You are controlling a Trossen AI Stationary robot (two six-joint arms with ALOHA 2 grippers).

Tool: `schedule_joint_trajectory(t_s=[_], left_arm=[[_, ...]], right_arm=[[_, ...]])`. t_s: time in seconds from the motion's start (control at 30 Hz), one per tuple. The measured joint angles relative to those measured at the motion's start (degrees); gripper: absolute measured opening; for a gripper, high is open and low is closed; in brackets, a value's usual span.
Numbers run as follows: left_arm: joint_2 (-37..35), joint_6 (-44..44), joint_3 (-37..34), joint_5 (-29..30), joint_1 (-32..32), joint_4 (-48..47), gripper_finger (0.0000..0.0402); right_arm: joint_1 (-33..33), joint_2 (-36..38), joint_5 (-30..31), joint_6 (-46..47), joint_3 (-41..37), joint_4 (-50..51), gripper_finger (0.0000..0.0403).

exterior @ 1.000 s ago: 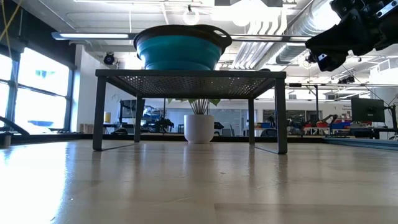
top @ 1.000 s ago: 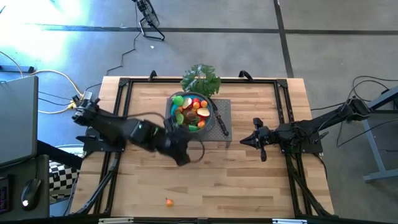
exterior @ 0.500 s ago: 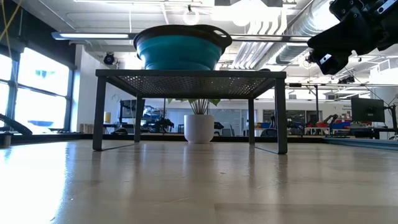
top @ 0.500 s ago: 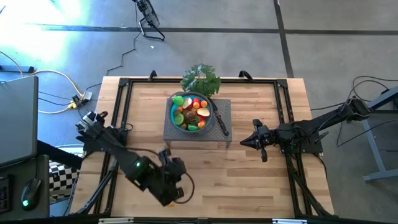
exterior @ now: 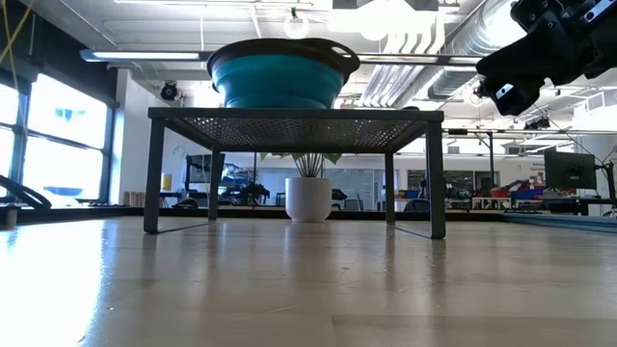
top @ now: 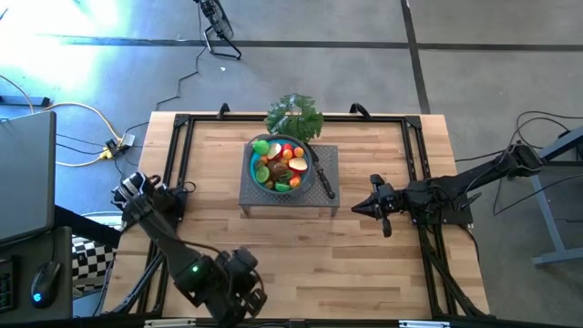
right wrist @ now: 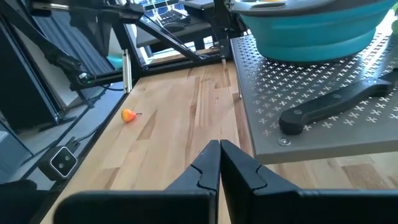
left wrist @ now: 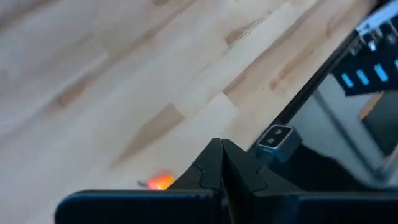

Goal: Pick & Place Fruit
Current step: Put the pear into the blue strainer bowl on the shelf

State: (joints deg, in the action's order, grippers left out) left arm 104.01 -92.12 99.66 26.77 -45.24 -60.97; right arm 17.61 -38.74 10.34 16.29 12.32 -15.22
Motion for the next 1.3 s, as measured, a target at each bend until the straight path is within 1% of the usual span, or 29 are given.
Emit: schedule_joint_trajectory(t_s=[0.17, 0.27, 0.33, 0.4, 0.57, 0.83, 1.07, 1.13, 1.2, 1.3], left_arm=[[0.2, -11.5, 0.0, -2.4, -0.5, 0.0, 0.0001], [0.2, -15.2, 0.0, -4.2, -0.5, -0.2, 0.0000], [0.2, -17.3, 0.0, -6.5, -0.5, -0.9, 0.0000], [0.3, -21.3, 0.0, -9.4, -0.5, -1.2, 0.0000], [2.7, -28.8, 0.1, -15.8, -1.3, -1.6, 0.0000], [7.4, -29.9, 0.0, -19.0, -2.1, -1.1, 0.0000], [8.9, -29.8, 0.0, -20.4, -2.0, -0.5, 0.0000], [8.9, -31.5, 0.0, -21.0, -2.0, -1.0, 0.0002], [8.9, -33.9, 0.0, -22.3, -2.0, -1.2, 0.0012], [8.9, -36.8, 0.0, -22.9, -2.0, -2.2, 0.0040]], right_arm=[[0.0, 0.0, 0.2, -0.2, 0.0, 0.0, 0.0004], [0.0, 0.0, 0.1, -2.3, 0.0, 0.0, 0.0004], [0.0, 0.0, 0.1, -3.7, 0.0, 0.0, 0.0004], [0.0, 0.0, 0.1, -5.1, 0.0, 0.0, 0.0004], [0.0, 0.0, 0.2, -8.8, 0.0, 0.0, 0.0004], [0.0, 0.0, 0.1, -10.5, 0.0, 0.0, 0.0004], [0.0, 0.0, 0.2, -10.6, 0.0, 0.0, 0.0004], [0.0, 0.0, 0.2, -10.9, 0.0, 0.0, 0.0004], [0.0, 0.0, 0.1, -12.1, 0.0, 0.0, 0.0004], [0.0, 0.0, 0.1, -13.4, 0.0, 0.0, 0.0004]])
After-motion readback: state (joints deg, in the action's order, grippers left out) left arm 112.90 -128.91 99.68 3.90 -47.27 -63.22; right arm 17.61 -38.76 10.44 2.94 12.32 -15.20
